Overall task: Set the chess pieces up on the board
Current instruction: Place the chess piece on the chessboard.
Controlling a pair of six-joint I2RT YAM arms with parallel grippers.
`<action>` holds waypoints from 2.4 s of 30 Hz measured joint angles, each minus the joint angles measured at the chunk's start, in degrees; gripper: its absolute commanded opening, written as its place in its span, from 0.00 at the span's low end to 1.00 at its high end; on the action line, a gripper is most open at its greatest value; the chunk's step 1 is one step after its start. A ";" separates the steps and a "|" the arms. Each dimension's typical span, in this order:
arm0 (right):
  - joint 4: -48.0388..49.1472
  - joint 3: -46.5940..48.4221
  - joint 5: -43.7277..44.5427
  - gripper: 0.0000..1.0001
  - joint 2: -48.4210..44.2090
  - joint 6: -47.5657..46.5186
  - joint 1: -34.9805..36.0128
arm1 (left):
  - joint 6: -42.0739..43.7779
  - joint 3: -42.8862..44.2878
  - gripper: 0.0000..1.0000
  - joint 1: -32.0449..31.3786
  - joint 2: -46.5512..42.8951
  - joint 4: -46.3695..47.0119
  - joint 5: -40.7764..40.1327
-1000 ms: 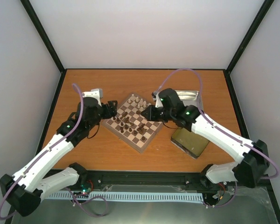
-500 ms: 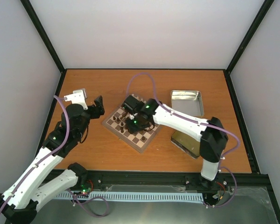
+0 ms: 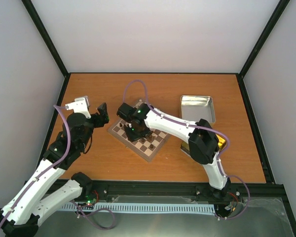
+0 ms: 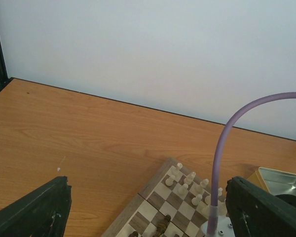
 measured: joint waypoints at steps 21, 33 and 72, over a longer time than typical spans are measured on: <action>-2.71 3.65 -0.31 0.18 5.27 -1.68 0.04 | -0.63 -0.92 0.87 0.00 -1.11 0.15 -0.55; -2.73 4.31 -0.20 0.29 5.51 -1.49 0.04 | -0.66 -1.20 0.87 0.00 -1.11 0.15 -0.72; 2.51 0.94 1.14 0.28 4.98 -1.60 0.46 | -0.72 -1.64 0.87 0.00 -1.22 0.15 -0.85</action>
